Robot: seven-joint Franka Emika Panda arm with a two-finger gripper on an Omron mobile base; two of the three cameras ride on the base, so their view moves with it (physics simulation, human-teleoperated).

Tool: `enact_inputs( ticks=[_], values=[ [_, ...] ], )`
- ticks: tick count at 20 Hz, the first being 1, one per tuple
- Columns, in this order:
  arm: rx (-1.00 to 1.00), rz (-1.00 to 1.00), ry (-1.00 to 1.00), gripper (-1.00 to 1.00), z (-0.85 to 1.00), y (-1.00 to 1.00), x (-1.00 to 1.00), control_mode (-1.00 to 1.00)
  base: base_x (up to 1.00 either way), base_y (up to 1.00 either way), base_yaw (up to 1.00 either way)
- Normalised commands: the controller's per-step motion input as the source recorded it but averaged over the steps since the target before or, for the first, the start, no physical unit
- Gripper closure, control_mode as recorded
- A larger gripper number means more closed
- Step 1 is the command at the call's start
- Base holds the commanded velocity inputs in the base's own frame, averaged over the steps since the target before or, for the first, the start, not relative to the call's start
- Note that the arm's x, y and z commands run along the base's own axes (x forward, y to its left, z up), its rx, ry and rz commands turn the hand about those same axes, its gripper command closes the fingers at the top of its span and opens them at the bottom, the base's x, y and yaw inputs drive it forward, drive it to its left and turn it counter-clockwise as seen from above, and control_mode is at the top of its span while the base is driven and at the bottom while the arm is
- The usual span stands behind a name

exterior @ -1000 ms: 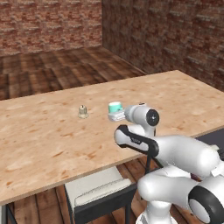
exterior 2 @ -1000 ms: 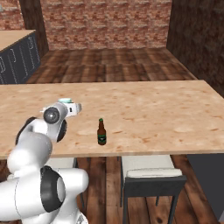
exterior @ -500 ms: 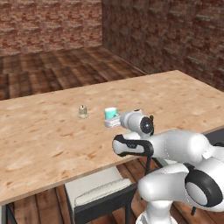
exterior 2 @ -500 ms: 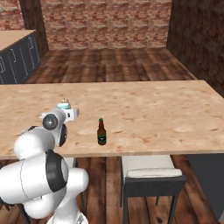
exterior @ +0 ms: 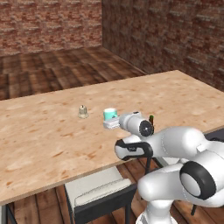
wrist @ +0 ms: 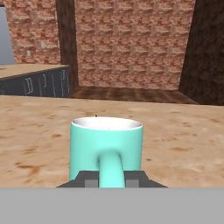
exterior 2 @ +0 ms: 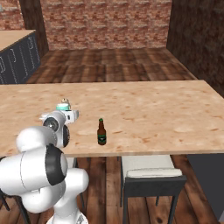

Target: Open the cabinet directly in front. Then move the beer and the mug to the dining counter with the candle on it.

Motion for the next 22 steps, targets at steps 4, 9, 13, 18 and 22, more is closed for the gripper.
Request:
enact_inputs(
  ticks=[4,9,13,18,22],
  values=[
    [0.0,0.0,0.0,1.0,0.0,0.1,0.06,-1.0,0.0,0.0,0.0],
    [0.0,0.0,0.0,1.0,-0.08,0.1,0.13,-1.0,0.0,0.0,0.0],
    [0.0,0.0,0.0,1.0,-0.04,0.03,0.02,-1.0,0.0,0.0,0.0],
    [0.0,0.0,0.01,1.0,-0.1,0.0,0.0,-1.0,0.0,0.0,0.0],
    [0.0,0.0,0.0,1.0,-0.5,0.0,0.0,-1.0,0.0,0.0,0.0]
  ],
)
